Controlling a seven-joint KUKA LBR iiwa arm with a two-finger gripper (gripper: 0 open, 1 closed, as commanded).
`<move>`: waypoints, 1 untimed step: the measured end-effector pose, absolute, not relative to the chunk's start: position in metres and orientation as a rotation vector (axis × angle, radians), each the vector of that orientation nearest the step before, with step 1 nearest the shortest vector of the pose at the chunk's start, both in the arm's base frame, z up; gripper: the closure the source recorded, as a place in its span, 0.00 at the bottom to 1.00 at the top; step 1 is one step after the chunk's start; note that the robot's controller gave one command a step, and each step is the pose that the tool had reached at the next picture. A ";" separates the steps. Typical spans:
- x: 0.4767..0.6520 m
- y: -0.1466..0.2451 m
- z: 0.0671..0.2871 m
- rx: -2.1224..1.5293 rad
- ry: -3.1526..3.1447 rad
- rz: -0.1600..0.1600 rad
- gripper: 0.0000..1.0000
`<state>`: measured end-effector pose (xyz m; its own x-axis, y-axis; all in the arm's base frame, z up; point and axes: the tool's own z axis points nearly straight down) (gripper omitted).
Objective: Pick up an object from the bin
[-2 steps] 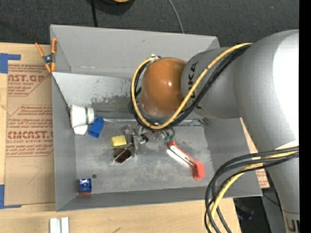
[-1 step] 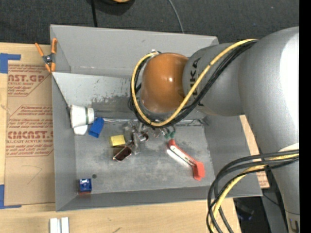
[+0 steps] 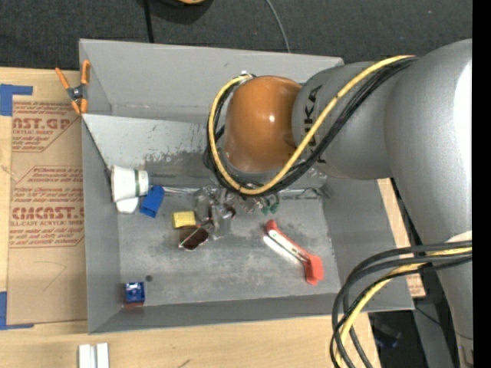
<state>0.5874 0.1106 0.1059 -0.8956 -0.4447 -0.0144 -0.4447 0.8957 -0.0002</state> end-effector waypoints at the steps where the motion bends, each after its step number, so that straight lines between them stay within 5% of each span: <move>1: 0.589 0.111 0.117 -0.781 3.028 0.005 1.00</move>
Offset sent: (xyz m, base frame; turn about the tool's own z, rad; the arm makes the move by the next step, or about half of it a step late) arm -0.0024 0.0107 0.0245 -0.0576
